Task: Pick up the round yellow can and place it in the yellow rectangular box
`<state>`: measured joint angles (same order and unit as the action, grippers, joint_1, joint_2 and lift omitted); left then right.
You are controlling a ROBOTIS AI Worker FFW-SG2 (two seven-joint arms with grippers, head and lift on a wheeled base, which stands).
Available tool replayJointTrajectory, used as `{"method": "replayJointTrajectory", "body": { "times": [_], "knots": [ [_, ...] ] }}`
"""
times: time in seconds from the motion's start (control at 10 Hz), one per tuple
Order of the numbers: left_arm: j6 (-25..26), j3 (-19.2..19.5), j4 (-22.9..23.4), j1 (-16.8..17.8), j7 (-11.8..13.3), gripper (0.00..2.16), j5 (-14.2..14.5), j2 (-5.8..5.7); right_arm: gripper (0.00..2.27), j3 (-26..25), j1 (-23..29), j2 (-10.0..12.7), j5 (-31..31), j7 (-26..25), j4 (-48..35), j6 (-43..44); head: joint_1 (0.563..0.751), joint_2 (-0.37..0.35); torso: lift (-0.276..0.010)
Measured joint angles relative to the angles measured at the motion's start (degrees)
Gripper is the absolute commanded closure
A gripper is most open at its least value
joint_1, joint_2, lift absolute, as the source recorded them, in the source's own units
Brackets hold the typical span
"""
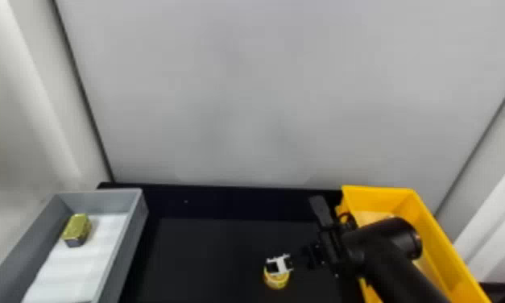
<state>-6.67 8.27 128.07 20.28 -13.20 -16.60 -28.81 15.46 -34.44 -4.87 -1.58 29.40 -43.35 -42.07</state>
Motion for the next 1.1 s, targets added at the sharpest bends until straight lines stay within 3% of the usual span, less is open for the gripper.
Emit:
{"method": "replayJointTrajectory", "body": {
  "times": [1.1],
  "knots": [
    [-0.77, -0.34, -0.53, -0.25, 0.01, 0.45, -0.01, 0.74, 0.11, 5.51, -0.10, 0.28, -2.58, 2.14, 2.97, 7.93, 0.574, -0.048, 0.000]
  ]
}}
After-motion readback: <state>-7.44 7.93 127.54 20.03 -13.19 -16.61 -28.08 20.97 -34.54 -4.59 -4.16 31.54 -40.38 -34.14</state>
